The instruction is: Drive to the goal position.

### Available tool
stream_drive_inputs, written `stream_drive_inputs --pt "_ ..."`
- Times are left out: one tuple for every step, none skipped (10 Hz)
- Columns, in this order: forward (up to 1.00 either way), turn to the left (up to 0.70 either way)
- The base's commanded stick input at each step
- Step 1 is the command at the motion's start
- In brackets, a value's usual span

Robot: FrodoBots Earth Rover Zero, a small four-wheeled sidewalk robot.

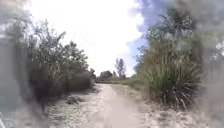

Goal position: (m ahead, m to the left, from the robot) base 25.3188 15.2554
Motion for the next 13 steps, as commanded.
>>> stream_drive_inputs --pt "0.7 0.0" --pt "0.7 0.18" --pt "0.7 0.35" --pt "0.7 0.35" --pt "0.7 0.35" --pt "0.7 0.35" --pt "0.7 0.0" --pt "0.7 0.0" --pt "0.7 0.0" --pt "0.7 0.0" --pt "0.7 0.0" --pt "0.7 0.0" --pt "0.7 0.0"
